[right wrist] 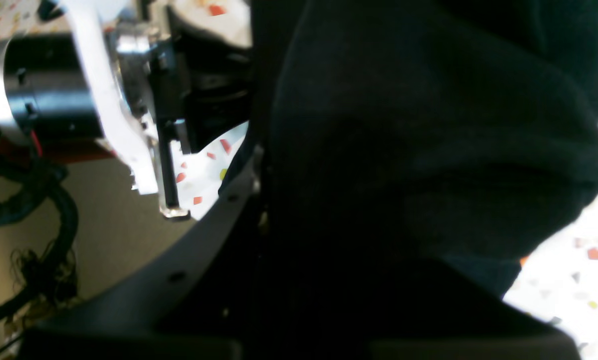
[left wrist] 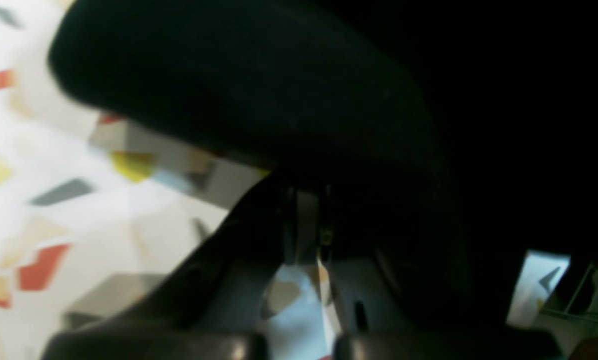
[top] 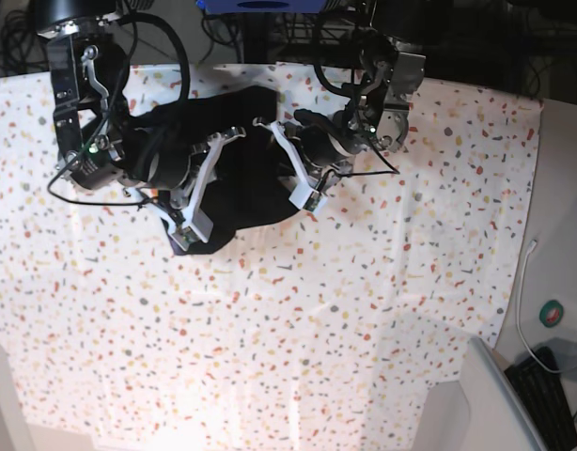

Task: Layout the t-shirt on the table in an organized manner, then fold the t-shirt properly
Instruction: 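Lift both strip ends and fold them together toward the middle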

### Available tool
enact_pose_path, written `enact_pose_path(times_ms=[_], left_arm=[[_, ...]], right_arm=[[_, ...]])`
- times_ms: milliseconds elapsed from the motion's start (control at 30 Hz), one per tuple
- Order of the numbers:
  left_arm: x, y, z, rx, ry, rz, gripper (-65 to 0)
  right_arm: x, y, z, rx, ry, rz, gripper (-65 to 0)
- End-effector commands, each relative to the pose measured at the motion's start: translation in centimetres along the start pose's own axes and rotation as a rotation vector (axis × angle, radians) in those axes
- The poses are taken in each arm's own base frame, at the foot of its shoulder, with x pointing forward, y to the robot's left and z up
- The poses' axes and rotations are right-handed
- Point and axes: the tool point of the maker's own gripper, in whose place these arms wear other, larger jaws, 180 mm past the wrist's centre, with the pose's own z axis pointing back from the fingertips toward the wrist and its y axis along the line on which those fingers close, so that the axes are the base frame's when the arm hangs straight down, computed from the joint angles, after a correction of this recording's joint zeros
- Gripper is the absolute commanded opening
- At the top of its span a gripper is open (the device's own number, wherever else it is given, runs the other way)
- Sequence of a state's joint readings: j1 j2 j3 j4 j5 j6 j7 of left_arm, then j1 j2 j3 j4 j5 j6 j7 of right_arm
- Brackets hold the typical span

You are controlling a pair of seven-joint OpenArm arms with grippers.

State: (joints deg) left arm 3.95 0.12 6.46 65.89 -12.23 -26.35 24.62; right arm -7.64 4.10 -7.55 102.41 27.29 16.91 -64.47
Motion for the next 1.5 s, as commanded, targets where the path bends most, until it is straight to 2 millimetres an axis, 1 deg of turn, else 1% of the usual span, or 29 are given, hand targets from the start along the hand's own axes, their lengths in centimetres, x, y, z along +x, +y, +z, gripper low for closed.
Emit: enact_pose_path(times_ms=[0,167,567,700,900,1000,1133,1267,1400,1467], left_arm=[[-0.2,0.9,0.1,0.04,0.025,-0.018,-65.0],[-0.2,0.9,0.1,0.04,0.024,-0.019,-65.0],[-0.2,0.9,0.1,0.041,0.024,-0.021,-65.0],[-0.2,1.0,0.2,0.046,0.025,-0.02,-65.0],[-0.1,1.0,0.2,0.045,0.022,-0.017,-65.0],[-0.2,1.0,0.2,0.046,0.023,-0.018,-65.0],[-0.2,1.0,0.2,0.045,0.025,-0.017,-65.0],[-0.2,1.0,0.2,0.045,0.025,-0.018,-65.0],[-0.4,1.0,0.2,0.046,0.029,-0.017,-65.0],[-0.5,1.4,0.4,0.051,0.032,-0.021,-65.0]], right_arm=[[0.9,-0.4,0.3,-0.006,-0.028,0.008,-65.0],[0.8,0.1,-0.4,0.014,-0.017,-0.01,-65.0],[0.8,0.9,-0.7,0.032,-0.013,-0.018,-65.0],[0.0,1.0,-0.8,0.035,0.017,-0.023,-65.0],[-0.1,1.1,-0.8,0.038,0.019,-0.025,-65.0],[-0.3,2.3,-1.2,0.062,0.032,0.005,-65.0],[0.0,3.7,-1.6,0.091,0.026,0.022,-65.0],[-0.5,3.5,-2.3,0.096,0.052,0.006,-65.0],[-0.1,3.3,-2.7,0.096,0.023,-0.005,-65.0],[0.1,3.3,-2.7,0.096,0.014,-0.005,-65.0]])
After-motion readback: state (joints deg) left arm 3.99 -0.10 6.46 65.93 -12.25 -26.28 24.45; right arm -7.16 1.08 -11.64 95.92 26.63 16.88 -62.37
